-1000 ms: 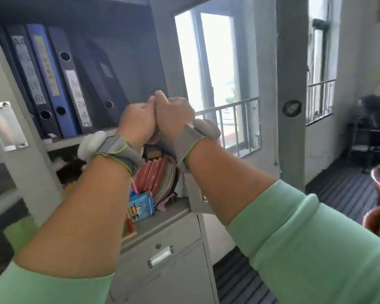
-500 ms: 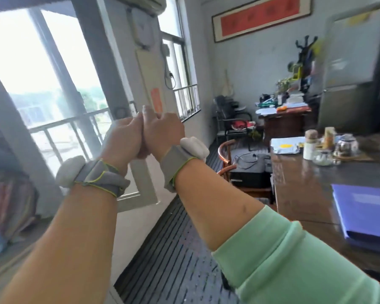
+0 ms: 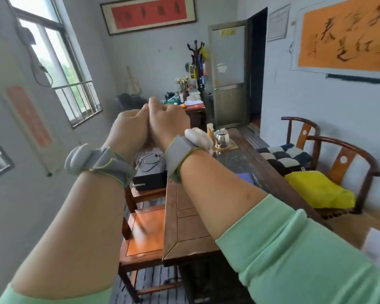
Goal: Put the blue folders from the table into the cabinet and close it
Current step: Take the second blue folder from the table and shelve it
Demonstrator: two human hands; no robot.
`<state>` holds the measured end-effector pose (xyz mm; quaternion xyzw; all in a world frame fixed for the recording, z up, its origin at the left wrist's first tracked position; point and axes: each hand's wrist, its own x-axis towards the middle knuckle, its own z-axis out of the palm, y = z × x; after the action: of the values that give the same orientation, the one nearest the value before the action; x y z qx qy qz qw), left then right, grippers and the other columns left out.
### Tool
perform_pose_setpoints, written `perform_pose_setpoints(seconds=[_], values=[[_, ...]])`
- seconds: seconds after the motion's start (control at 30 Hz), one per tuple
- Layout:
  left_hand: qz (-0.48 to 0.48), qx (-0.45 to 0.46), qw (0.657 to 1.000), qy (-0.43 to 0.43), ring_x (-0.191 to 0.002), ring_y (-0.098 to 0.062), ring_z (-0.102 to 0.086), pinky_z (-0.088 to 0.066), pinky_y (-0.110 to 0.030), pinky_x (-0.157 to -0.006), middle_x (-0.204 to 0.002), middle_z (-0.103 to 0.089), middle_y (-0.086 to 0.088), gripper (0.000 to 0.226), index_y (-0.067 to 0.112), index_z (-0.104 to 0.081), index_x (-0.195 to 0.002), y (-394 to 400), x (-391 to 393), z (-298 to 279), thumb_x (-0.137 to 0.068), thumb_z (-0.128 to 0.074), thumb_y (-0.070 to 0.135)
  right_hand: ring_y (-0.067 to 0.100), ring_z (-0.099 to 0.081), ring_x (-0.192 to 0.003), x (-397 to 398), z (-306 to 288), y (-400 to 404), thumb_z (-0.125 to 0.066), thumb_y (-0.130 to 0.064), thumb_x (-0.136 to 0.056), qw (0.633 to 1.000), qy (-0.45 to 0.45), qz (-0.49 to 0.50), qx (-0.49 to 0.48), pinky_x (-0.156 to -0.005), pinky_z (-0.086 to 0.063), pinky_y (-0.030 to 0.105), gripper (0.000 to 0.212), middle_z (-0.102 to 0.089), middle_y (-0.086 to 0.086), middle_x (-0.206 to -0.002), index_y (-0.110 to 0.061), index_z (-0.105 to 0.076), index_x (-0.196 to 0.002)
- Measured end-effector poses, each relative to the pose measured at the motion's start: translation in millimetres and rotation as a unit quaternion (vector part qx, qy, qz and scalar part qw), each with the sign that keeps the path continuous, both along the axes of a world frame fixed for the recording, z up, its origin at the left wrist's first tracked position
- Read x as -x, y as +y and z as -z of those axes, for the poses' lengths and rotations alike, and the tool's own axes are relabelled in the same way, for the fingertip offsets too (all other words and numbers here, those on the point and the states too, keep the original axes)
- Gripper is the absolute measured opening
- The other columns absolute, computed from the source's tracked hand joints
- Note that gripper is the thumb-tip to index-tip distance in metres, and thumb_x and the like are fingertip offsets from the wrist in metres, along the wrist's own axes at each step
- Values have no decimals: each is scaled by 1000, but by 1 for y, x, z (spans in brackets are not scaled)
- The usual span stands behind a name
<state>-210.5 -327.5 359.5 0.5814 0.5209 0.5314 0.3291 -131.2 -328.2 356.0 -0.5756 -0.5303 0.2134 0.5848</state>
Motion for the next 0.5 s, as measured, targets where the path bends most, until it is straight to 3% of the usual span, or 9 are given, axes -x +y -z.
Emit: perform_pose_setpoints(seconds=[0.1,0.2,0.27,0.37,0.43,0.5], values=[[40,3,999,-2,-57,-25,-62,-59,-44,-65,-62,-63,-9,49,16,-68,-50,25,-55,11,-91,-54,39,34,-59,-92,-52,9,23,-40,-44,-91,999,-3,45,17,-72,-35,31,48,-70,15,-98,-9,-73,-85],[68,10,997,24,-51,-23,-60,-57,-39,-62,-59,-64,-7,42,15,-64,-59,50,-94,27,-91,-53,40,33,-60,-88,-92,28,40,-41,-46,-90,996,-4,82,35,-74,-39,32,48,-71,13,-89,-13,-73,-79],[90,28,995,37,-36,-17,-56,-53,-30,-48,-45,-58,0,43,16,-61,-57,77,-120,47,-92,-52,38,31,-59,-83,-118,46,56,-41,-46,-90,993,1,105,56,-76,-44,33,47,-70,11,-85,-14,-73,-75],[130,39,988,72,-29,-9,-54,-45,-20,-34,-52,-58,-1,34,13,-63,-71,107,-152,80,-95,-49,32,30,-59,-88,-150,75,79,-40,-45,-92,988,3,120,97,-82,-46,34,48,-71,12,-94,-10,-73,-86],[143,73,986,49,-31,-8,-55,-50,-22,-37,-49,-60,1,35,15,-63,-69,130,-171,107,-95,-48,33,32,-59,-98,-170,98,98,-38,-46,-93,982,-5,137,132,-85,-45,33,51,-69,12,-104,-8,-71,-100],[155,98,981,64,-38,-12,-56,-49,-24,-45,-43,-58,5,40,18,-58,-61,156,-194,139,-95,-46,36,32,-59,-96,-192,129,121,-37,-45,-93,974,-9,160,163,-75,-38,29,50,-68,12,-105,-8,-69,-103]])
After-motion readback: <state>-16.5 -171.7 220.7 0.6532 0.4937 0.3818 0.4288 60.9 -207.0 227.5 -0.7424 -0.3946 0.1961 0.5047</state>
